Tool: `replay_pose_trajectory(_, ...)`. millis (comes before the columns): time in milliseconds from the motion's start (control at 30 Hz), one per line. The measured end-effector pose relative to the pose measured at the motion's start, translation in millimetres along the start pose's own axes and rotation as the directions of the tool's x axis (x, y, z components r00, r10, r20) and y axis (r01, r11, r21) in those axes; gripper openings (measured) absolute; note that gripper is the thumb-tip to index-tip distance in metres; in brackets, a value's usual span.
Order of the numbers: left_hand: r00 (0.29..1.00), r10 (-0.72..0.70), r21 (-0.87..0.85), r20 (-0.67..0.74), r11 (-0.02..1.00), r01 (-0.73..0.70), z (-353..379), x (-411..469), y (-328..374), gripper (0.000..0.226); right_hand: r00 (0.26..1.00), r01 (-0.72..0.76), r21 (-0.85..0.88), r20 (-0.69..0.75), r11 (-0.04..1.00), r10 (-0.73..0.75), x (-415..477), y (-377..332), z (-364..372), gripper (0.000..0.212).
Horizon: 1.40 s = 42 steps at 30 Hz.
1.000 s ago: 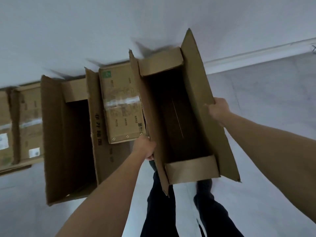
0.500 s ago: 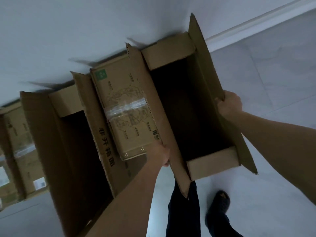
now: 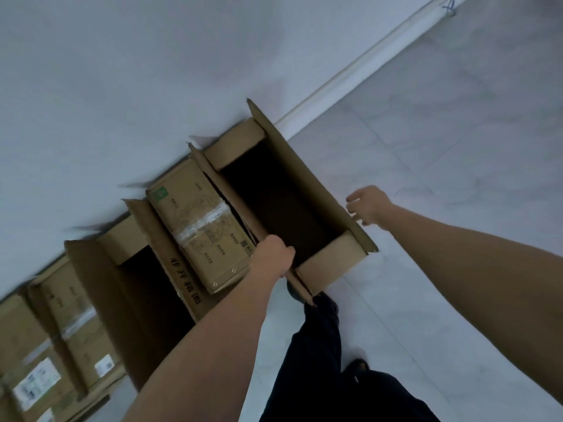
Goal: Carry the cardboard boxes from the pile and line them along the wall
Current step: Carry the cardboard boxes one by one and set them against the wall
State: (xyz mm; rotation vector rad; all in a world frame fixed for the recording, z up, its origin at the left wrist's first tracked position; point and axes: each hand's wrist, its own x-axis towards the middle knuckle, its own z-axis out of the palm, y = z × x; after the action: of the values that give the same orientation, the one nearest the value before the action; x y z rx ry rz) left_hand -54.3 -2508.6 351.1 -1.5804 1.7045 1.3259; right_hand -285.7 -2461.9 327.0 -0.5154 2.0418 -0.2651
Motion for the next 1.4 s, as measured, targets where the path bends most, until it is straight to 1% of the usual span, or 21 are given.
replay_pose_trajectory(100,0.997,0.081,0.058,-0.003,0.995,-0.081,24,-41,23,0.02,0.998,-0.054,0.104,-0.02,0.993,0.056,-58,50,-28,0.023)
replay_pose_trajectory(233,0.985,0.171,0.178,0.031,0.968,-0.174,74,-92,50,0.024,0.993,-0.059,0.229,-0.088,0.972,0.081,-133,128,-66,0.027)
replay_pose_trajectory(300,0.973,0.224,0.262,0.058,0.937,-0.231,98,-115,69,0.022,0.984,-0.069,0.289,-0.139,0.955,0.113,-166,172,-82,0.027)
replay_pose_trajectory(367,0.95,0.297,0.314,0.091,0.897,-0.311,126,-148,100,0.014,0.968,-0.075,0.35,-0.199,0.934,0.152,-207,221,-103,0.027)
replay_pose_trajectory(400,0.938,0.329,0.326,0.11,0.879,-0.347,142,-166,118,0.015,0.955,-0.083,0.386,-0.234,0.919,0.184,-230,250,-114,0.026)
replay_pose_trajectory(467,0.915,0.38,0.35,0.136,0.845,-0.403,166,-193,149,0.023,0.933,-0.108,0.428,-0.269,0.897,0.241,-265,298,-132,0.025)
replay_pose_trajectory(567,0.849,0.483,0.427,0.213,0.736,-0.526,216,-243,201,0.025,0.863,-0.137,0.531,-0.35,0.836,0.364,-329,379,-164,0.025)
replay_pose_trajectory(667,0.763,0.57,0.485,0.305,0.596,-0.639,261,-285,251,0.026,0.79,-0.118,0.618,-0.416,0.777,0.451,-376,436,-191,0.024)
replay_pose_trajectory(767,0.689,0.61,0.537,0.391,0.457,-0.709,302,-313,296,0.026,0.733,-0.083,0.68,-0.453,0.728,0.507,-405,477,-209,0.024)
replay_pose_trajectory(800,0.669,0.612,0.555,0.423,0.408,-0.725,320,-321,313,0.025,0.717,-0.076,0.706,-0.452,0.704,0.53,-414,493,-215,0.023)
replay_pose_trajectory(867,0.638,0.61,0.579,0.469,0.333,-0.744,344,-328,339,0.025,0.707,-0.078,0.73,-0.44,0.679,0.554,-423,512,-222,0.023)
replay_pose_trajectory(900,0.631,0.6,0.589,0.492,0.305,-0.749,357,-331,350,0.025,0.701,-0.085,0.736,-0.435,0.672,0.565,-427,523,-225,0.023)
replay_pose_trajectory(1033,0.588,0.538,0.614,0.604,0.157,-0.774,423,-346,400,0.027,0.645,-0.099,0.803,-0.398,0.588,0.652,-452,580,-235,0.025)
replay_pose_trajectory(1167,0.509,0.488,0.589,0.709,-0.013,-0.808,507,-377,438,0.027,0.551,-0.078,0.874,-0.364,0.48,0.751,-492,647,-232,0.028)
replay_pose_trajectory(1200,0.483,0.462,0.569,0.744,-0.06,-0.82,536,-389,443,0.027,0.522,-0.078,0.896,-0.336,0.436,0.784,-508,667,-222,0.028)
replay_pose_trajectory(1267,0.437,0.425,0.529,0.793,-0.123,-0.84,583,-411,446,0.026,0.477,-0.073,0.933,-0.278,0.353,0.834,-534,701,-205,0.028)
replay_pose_trajectory(1400,0.356,0.304,0.437,0.884,-0.266,-0.859,696,-468,432,0.027,0.37,-0.049,0.987,-0.127,0.156,0.92,-597,783,-155,0.028)
